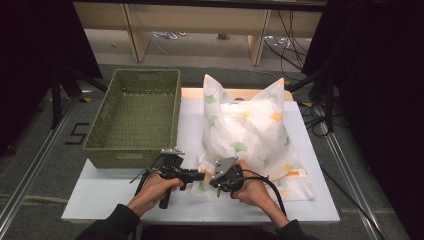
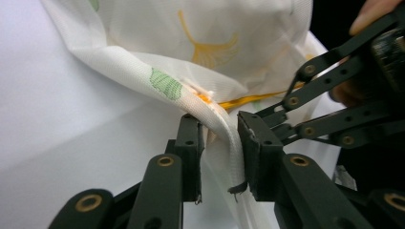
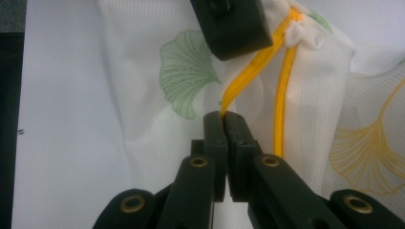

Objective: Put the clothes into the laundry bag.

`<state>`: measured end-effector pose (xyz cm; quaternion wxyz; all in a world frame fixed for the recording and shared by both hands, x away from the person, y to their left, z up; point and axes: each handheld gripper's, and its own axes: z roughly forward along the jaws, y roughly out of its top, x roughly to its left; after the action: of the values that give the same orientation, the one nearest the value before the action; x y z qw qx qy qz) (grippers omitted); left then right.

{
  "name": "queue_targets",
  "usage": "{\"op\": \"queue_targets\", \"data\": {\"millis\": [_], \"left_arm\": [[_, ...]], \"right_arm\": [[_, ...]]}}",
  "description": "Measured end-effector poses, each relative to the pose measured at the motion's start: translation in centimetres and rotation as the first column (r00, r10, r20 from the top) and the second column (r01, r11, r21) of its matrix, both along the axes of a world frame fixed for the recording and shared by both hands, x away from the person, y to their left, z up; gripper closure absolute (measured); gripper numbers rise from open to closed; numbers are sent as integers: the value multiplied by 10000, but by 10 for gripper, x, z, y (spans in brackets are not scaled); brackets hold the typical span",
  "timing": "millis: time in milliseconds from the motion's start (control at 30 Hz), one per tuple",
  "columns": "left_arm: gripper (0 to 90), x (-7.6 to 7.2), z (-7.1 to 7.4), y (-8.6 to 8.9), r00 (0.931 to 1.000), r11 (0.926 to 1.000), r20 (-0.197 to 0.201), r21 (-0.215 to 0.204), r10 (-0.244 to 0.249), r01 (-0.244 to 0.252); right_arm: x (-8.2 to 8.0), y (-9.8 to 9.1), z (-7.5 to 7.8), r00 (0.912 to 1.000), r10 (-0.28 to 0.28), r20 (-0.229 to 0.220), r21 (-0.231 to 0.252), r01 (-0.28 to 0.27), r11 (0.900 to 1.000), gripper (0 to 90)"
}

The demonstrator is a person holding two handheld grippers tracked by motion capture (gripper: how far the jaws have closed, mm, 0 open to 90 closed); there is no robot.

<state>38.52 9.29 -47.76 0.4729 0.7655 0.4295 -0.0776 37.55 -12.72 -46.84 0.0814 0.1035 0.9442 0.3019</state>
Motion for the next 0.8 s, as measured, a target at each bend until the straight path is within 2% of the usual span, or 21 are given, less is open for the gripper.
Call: {"op": "queue_targets", "data": {"millis": [200, 300, 433, 500, 633, 767, 800], "left_arm": [[793, -1, 1, 0, 9989, 9999, 460, 114, -41, 36], [832, -3, 3, -2, 9967, 9993, 773, 313, -239, 216], [854, -9, 9, -5, 9892, 9964, 1390, 771, -459, 354], [857, -11, 11, -6, 9840, 9944, 1692, 980, -558, 396], [858, -14, 11, -8, 9819, 9917, 1754, 1179, -714, 511], [857, -15, 12, -10, 9787, 9898, 1897, 1316, -786, 540], [857, -15, 12, -10, 9774, 9893, 1950, 1346, -817, 558]], "right_arm": [[1, -1, 0, 10000, -24, -9, -31, 24, 10000, 900], [1, -1, 0, 10000, -92, -8, 87, 92, 9999, 899], [3, -6, 5, 9993, -379, 19, 316, 378, 9988, 891], [4, -13, 11, 9987, -511, 12, 622, 509, 9968, 872], [6, -24, 22, 9964, -846, -50, 1225, 846, 9889, 831], [10, -29, 27, 9911, -1319, 195, 1613, 1271, 9787, 733], [11, -29, 26, 9910, -1314, 266, 1626, 1254, 9787, 722]]}}
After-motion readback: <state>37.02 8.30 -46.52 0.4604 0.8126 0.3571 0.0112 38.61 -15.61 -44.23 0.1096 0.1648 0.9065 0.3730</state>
